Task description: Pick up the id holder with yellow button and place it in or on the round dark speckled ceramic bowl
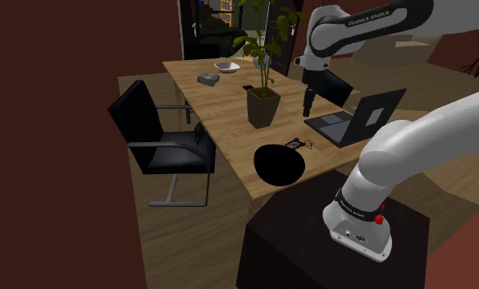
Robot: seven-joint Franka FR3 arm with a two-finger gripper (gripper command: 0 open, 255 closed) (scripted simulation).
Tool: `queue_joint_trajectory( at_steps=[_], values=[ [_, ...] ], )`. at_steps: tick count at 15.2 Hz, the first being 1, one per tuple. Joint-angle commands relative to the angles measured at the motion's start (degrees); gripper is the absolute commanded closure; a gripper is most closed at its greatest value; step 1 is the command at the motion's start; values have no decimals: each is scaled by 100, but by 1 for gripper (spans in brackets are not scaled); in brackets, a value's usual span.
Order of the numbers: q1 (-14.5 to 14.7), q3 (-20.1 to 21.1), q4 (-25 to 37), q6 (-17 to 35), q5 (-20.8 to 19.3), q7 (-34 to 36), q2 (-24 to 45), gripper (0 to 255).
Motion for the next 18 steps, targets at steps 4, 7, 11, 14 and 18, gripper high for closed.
queue_joint_trajectory(
  at_steps=[4, 7, 11, 14, 18],
  values=[
    [-79, -639, -63, 800, -276, -795, 845, 0],
    [-68, -1001, 9, 1291, -311, -1286, 1483, 0],
    [-7, -1444, 216, 1939, -135, -2035, 2468, 0],
    [25, -1688, 453, 2390, 222, -2704, 3302, 0],
    [-64, -1732, 676, 2801, 702, -3360, 4106, 0]
  ],
)
